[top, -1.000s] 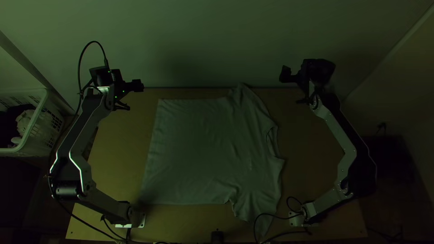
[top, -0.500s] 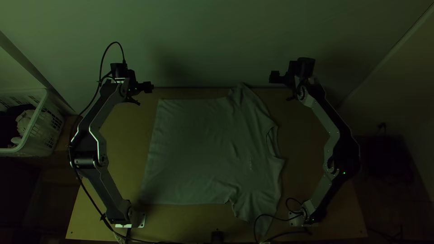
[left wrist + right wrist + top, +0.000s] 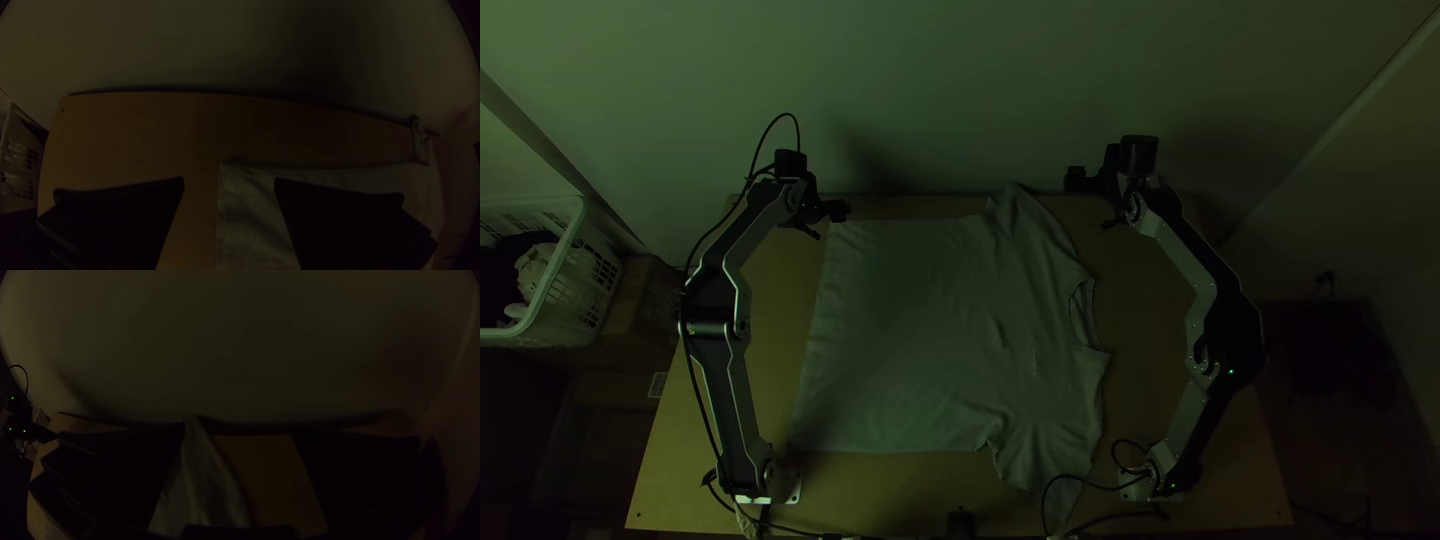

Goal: Fold the t-shirt

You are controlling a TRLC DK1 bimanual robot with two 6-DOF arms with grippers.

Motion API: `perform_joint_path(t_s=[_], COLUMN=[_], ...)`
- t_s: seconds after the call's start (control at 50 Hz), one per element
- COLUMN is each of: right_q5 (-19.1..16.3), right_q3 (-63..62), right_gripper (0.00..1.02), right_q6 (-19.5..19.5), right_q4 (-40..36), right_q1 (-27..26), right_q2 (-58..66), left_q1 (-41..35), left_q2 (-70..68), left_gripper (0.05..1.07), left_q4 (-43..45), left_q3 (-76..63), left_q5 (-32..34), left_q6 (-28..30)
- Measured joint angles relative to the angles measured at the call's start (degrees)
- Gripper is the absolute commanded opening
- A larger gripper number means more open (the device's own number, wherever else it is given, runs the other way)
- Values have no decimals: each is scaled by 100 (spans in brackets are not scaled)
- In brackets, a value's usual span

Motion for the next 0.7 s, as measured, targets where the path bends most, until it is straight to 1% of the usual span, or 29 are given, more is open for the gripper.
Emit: perform_joint_path(t_s=[0.52,0.54,0.56,0.58,0.64,0.66,0.7], right_q5=[0,0,0,0,0,0,0], right_q3=[0,0,0,0,0,0,-2], right_gripper=[98,98,98,98,98,98,98], right_q6=[42,44,44,44,44,44,44], right_q4=[-2,-2,-2,-2,0,0,0], right_q1=[13,13,13,13,13,13,13], right_q2=[70,70,70,72,72,72,74], left_q1=[-151,-151,-160,-166,-179,-184,-205], left_q2=[636,651,651,651,651,654,658], left_gripper=[92,87,78,66,26,20,21], left_q4=[-52,-50,-52,-50,-46,-28,-4], left_q3=[310,313,319,319,319,319,319], left_q5=[-474,-472,-474,-485,-496,-494,-501], left_q6=[28,31,61,74,162,175,199])
